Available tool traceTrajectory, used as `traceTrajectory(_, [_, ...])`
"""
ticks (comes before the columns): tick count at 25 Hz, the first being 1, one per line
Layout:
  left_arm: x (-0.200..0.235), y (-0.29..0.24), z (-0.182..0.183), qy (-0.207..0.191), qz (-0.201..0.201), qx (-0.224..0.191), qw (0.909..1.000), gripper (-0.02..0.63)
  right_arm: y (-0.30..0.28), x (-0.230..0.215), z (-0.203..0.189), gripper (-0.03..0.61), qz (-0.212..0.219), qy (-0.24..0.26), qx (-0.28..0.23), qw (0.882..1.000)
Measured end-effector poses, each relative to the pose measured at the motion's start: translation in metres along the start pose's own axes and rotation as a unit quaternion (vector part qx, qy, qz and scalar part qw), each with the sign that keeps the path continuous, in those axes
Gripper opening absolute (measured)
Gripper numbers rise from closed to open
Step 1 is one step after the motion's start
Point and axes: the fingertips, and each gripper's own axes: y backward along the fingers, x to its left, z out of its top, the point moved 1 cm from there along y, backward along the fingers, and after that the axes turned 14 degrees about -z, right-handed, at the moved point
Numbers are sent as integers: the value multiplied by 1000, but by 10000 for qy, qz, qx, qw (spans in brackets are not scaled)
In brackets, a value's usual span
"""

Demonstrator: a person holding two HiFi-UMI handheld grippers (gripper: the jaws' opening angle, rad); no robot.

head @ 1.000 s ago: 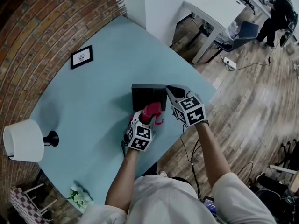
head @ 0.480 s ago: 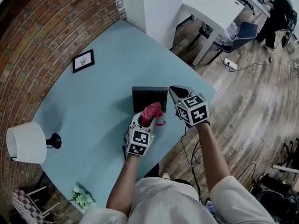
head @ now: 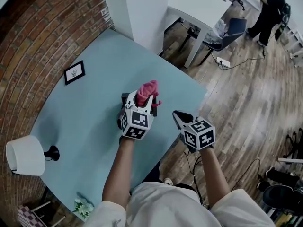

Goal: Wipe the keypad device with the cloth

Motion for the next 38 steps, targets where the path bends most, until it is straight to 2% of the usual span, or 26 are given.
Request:
traceTrajectory(6, [-9, -17, -21, 30, -153, 250, 9996, 130, 17, -3, -23, 21, -79, -223, 121, 9996])
traceTrajectory(16, [-26, -19, -26, -385, -163, 443, 9981, 132, 20, 1, -24, 21, -108, -401, 103, 9991])
traceTrajectory(31, [-61, -21, -61, -208, -534, 669, 9961, 132, 13, 11, -27, 21, -36, -497, 158, 9986])
traceTrajectory(38, [-84, -20, -93, -126, -755, 1004, 9920, 132, 19, 6, -29, 21, -93, -581, 142, 9982])
